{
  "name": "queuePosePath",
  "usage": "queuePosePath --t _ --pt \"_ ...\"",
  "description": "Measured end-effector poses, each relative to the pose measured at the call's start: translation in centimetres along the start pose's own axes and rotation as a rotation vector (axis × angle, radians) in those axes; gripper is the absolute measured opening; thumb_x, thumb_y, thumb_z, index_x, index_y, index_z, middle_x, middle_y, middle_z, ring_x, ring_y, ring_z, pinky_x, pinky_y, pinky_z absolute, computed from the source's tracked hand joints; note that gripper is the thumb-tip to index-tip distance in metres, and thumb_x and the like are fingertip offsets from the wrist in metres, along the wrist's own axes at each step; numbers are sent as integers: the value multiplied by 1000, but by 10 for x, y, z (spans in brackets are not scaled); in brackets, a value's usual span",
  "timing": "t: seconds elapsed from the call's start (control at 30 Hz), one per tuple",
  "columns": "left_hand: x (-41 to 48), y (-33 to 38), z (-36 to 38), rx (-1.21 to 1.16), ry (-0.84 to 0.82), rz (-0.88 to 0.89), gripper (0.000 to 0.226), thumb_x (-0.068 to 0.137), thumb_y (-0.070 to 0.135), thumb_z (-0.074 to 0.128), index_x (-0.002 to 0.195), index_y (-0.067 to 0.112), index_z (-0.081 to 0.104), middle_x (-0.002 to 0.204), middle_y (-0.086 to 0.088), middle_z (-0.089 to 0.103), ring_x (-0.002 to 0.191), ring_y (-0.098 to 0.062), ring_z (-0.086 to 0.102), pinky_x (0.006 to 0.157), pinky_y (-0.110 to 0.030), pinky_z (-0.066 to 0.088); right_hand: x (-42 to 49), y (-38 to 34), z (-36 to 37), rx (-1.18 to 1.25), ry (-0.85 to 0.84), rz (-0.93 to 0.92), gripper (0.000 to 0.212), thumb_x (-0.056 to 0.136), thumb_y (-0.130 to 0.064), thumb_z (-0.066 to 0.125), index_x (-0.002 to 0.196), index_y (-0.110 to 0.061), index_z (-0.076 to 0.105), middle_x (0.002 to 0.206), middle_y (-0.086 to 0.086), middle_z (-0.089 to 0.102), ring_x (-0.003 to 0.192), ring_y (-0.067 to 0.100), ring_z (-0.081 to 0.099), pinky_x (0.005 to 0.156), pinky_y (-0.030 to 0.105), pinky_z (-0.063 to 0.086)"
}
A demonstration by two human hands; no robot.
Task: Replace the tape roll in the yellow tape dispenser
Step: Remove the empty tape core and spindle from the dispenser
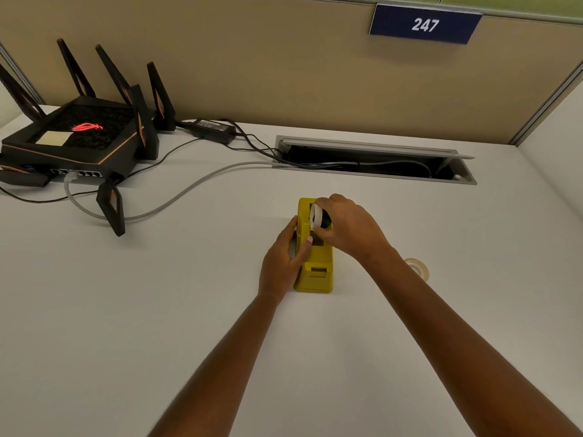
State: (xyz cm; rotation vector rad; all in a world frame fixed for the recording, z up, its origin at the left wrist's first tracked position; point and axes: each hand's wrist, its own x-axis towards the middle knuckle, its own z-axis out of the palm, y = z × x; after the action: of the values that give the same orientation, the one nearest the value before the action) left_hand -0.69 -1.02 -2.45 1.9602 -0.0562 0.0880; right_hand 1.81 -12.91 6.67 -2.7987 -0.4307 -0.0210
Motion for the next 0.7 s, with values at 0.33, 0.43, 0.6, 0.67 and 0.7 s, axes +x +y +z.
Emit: queuePosePath --t 0.33,0.43,0.6,0.67,0.7 --pt "0 1 0 -4 -1 6 53 91 31 44 140 23 23 146 -5 38 131 -25 41 101 -32 37 -4 0 4 107 17 28 47 82 -22 62 123 -8 46 120 19 52 102 33 56 85 35 48" --pt "-2 3 -1 17 9 100 54 91 30 47 139 26 22 149 -5 33 134 -24 36 101 -28 32 -7 0 6 118 20 30 48 81 -21 64 123 -8 46 120 19 51 101 33 55 82 32 46" --pt "-6 8 -3 -25 -17 134 73 69 80 26 129 39 16 150 -7 29 135 -15 28 108 -34 29 -11 2 8 119 44 11 46 80 -20 65 121 -8 48 116 20 52 96 33 57 74 27 42" --pt "-8 9 -4 -38 -27 123 90 62 87 20 134 33 22 150 -7 29 137 -20 28 109 -37 29 -15 2 9 123 48 -7 45 81 -20 64 121 -8 48 116 19 52 95 33 57 75 28 44" --pt "-8 10 -4 -57 -27 109 97 61 87 19 136 26 26 149 -8 30 137 -21 29 110 -37 29 -17 2 10 126 47 -15 44 81 -20 64 121 -8 48 116 19 52 96 33 57 77 30 47"
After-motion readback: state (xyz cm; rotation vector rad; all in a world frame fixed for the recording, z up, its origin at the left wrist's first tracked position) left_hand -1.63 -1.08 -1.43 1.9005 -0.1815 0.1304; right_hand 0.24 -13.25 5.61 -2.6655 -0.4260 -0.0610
